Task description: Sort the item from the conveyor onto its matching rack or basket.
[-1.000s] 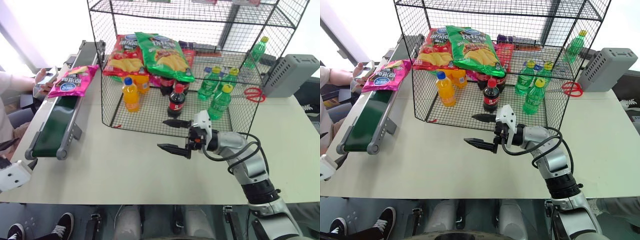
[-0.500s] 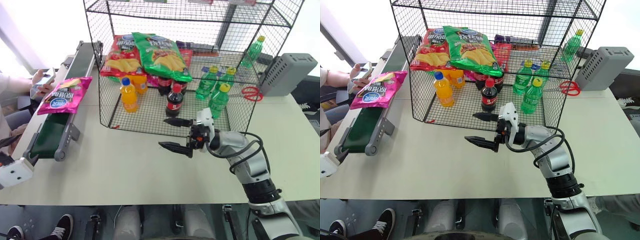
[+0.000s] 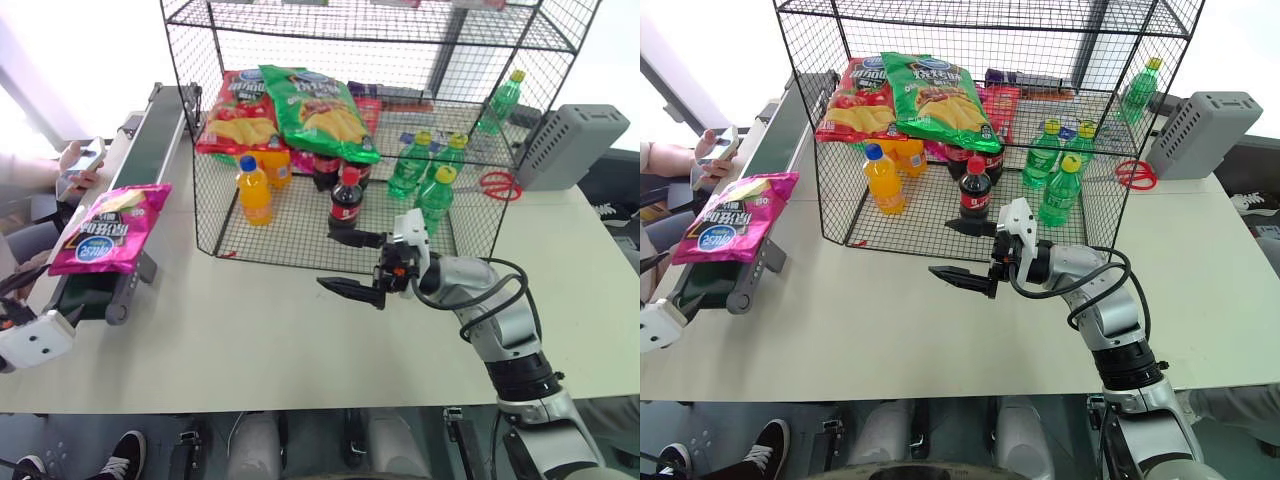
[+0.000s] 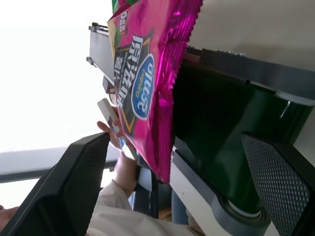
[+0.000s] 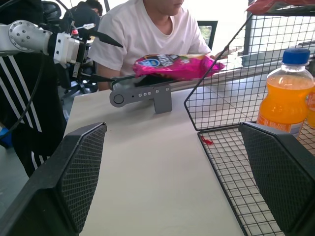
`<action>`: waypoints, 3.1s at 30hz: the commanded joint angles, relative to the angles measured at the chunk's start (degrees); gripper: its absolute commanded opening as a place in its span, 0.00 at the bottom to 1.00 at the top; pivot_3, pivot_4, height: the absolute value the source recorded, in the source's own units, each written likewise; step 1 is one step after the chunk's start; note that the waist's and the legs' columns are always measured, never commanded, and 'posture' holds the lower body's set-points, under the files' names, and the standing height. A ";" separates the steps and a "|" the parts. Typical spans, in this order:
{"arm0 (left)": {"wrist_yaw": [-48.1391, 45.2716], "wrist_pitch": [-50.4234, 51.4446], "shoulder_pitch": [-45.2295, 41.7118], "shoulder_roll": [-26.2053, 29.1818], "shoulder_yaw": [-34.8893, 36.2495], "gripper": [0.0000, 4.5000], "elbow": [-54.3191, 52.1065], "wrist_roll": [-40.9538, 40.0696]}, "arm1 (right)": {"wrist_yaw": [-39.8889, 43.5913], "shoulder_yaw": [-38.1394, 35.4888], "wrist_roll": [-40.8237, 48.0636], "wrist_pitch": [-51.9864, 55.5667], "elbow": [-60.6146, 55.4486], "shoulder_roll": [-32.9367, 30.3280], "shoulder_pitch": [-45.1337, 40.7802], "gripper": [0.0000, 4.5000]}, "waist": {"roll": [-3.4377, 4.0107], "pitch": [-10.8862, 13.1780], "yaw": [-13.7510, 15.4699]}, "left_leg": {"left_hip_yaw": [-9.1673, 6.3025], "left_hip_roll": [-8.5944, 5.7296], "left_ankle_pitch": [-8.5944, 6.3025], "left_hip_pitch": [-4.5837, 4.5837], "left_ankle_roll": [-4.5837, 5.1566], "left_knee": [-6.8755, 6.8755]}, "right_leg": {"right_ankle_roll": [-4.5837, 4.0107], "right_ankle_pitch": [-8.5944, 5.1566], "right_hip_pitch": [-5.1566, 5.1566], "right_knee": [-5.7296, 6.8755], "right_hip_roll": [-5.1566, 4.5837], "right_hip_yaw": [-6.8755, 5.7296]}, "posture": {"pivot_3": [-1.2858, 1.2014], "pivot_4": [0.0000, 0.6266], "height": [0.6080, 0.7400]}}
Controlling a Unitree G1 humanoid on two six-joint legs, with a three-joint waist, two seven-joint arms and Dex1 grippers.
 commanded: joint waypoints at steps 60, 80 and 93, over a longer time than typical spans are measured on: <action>-30.53 88.30 -30.46 -7.32 -17.93 0.01 -34.64 -110.77 | 6.58 -16.63 37.13 42.18 -7.28 -15.93 1.36 1.00 | -0.04 -0.04 0.18 | 0.01 0.00 0.09 0.34 -0.13 0.13 | -0.11 0.04 0.13 0.32 0.39 0.53 | 0.52 0.24 1.00; -33.97 87.24 -39.89 -17.10 -20.31 0.00 -28.33 -93.75 | -1.09 -9.94 36.97 42.49 -12.02 -9.19 -0.69 0.58 | -0.08 -0.05 0.23 | 0.01 -0.02 0.09 0.27 -0.13 0.15 | -0.10 0.04 0.12 0.27 0.36 0.55 | 0.52 0.24 1.00; -33.02 86.91 -38.48 -15.89 -18.13 0.74 -28.65 -88.47 | 2.40 -12.63 25.16 32.02 -11.09 -16.71 3.12 0.06 | -0.09 -0.05 0.36 | 0.01 -0.03 0.09 0.26 -0.13 0.15 | -0.09 0.04 0.12 0.25 0.35 0.54 | 0.52 0.24 1.00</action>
